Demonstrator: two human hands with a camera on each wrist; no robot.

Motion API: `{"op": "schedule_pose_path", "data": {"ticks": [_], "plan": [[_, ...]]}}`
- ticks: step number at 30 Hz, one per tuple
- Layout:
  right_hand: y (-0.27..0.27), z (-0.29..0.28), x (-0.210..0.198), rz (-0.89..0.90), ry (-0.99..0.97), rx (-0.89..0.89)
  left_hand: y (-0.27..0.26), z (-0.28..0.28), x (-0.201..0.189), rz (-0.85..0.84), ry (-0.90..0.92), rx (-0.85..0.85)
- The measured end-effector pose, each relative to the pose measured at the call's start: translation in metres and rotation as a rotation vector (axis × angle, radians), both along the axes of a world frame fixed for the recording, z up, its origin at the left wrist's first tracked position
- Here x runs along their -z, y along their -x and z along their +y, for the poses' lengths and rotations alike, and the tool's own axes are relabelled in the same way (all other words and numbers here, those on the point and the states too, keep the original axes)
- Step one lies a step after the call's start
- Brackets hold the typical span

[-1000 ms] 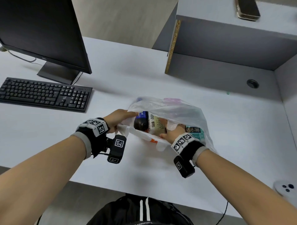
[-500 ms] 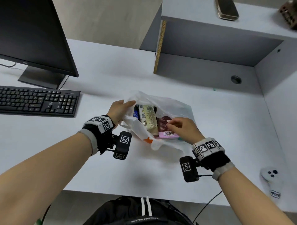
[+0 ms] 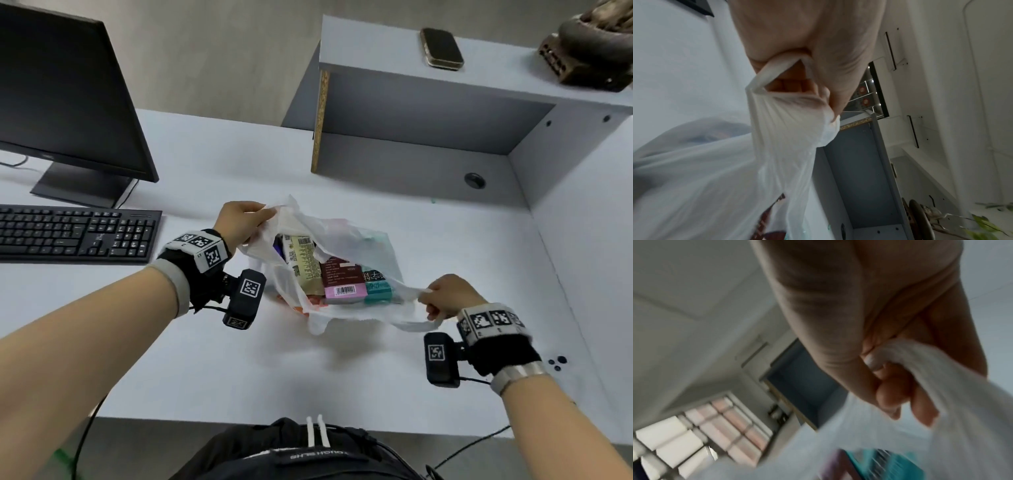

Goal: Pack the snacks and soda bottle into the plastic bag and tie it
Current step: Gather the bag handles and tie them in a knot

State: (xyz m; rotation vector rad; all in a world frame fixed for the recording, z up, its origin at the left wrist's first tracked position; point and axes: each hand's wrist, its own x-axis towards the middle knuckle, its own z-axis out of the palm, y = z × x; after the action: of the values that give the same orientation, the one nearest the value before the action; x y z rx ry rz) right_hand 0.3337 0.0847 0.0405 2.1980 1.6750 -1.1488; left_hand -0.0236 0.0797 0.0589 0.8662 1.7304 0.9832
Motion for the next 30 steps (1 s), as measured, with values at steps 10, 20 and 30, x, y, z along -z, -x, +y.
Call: {"op": "schedule_pose_path", "data": {"ticks": [10,20,30], "plan": [[0.034,0.008,-0.128,0.856,-0.523,0.108,-0.01,0.015,-0.095,-0.135,-0.374,-0.149],[0.088,0.014,-0.125,0.807,-0.618,-0.178,-0.055,-0.002,-0.095,-0.146,-0.375,0.484],[0.115,0.01,-0.107,0.729,-0.596,-0.366,-0.095,0.001,-0.052,-0.049,-0.211,0.761]]}}
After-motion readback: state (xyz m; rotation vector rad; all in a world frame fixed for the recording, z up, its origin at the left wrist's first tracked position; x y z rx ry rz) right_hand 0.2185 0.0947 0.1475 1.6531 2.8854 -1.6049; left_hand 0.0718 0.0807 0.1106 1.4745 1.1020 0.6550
